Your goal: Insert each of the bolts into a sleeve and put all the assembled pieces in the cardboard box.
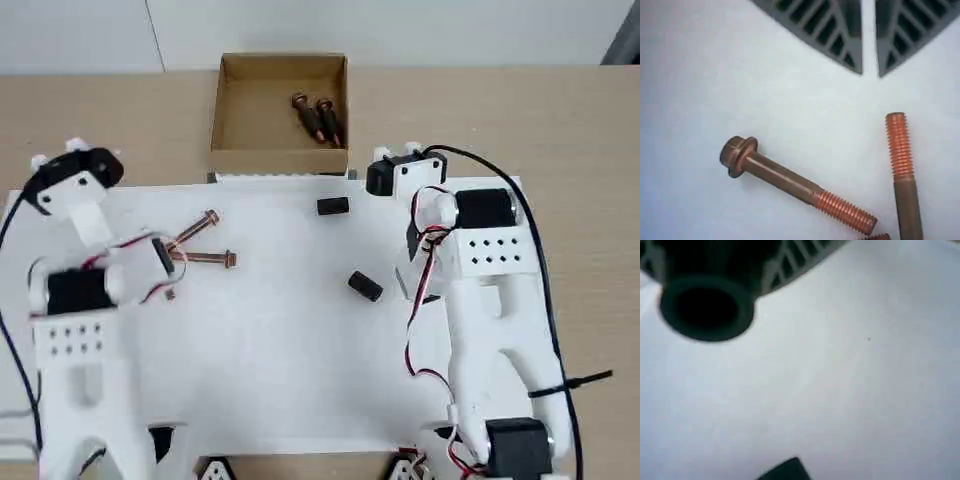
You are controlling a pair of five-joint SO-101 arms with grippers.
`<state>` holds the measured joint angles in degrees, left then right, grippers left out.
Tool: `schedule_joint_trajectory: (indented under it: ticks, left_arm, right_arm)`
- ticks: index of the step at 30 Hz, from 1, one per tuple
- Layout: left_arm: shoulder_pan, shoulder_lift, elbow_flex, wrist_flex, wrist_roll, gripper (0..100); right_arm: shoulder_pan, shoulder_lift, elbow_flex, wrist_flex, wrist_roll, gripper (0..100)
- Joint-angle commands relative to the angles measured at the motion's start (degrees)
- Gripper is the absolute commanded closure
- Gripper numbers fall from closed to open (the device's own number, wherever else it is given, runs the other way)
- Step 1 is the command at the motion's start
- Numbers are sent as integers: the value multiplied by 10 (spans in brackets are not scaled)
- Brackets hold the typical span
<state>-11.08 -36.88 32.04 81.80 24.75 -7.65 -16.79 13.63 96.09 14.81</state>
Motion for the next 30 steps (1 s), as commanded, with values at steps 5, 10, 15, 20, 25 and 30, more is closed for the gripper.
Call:
schedule_joint_trajectory:
  ticks: [5, 10, 15, 20, 25, 30]
  left_arm:
    - [-27, 146, -91, 1, 16, 994]
    - [-64, 256, -152, 4, 9, 994]
    - [-64, 338, -221, 28, -6, 994]
    - [-64, 386, -265, 25, -25, 992]
    - [-65, 421, -276, 23, -33, 954]
    - [-67, 441, -276, 6, -33, 848]
  right_arm:
    - [7, -24, -2, -2, -3, 995]
    - [7, -24, -2, -3, -3, 995]
    - [7, -24, -1, -3, -3, 995]
    - [7, -24, -1, -7, -4, 995]
    - [7, -23, -1, -10, -4, 995]
    - [7, -23, -1, -10, -4, 995]
